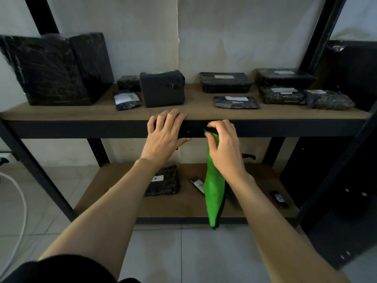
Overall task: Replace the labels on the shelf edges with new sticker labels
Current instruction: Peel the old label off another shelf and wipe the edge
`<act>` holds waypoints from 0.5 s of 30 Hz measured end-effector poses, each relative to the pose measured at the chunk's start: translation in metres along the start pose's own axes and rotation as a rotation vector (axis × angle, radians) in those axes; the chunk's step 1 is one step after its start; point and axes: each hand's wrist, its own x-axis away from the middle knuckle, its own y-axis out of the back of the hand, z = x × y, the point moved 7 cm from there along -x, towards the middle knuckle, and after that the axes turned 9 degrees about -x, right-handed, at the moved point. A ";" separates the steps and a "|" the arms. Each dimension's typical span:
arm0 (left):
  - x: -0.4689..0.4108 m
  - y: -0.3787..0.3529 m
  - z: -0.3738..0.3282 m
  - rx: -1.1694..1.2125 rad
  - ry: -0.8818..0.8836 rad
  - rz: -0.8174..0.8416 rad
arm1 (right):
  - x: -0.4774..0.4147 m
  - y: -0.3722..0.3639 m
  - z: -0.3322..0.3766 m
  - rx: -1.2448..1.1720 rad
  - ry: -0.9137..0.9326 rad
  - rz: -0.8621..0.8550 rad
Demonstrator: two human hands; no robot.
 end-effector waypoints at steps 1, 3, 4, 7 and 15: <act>0.000 0.000 0.000 0.008 -0.001 -0.013 | 0.002 -0.001 0.000 0.026 0.017 -0.011; -0.001 0.001 0.000 0.027 0.001 -0.033 | 0.004 -0.003 0.000 0.070 0.043 -0.026; -0.001 0.000 0.000 0.035 0.002 -0.036 | 0.005 -0.005 0.000 0.085 0.053 -0.036; 0.000 -0.003 0.001 0.057 0.004 -0.023 | 0.006 -0.008 0.000 0.115 0.067 -0.110; -0.001 -0.007 0.002 0.100 0.010 -0.018 | 0.006 -0.014 0.001 0.143 0.102 -0.189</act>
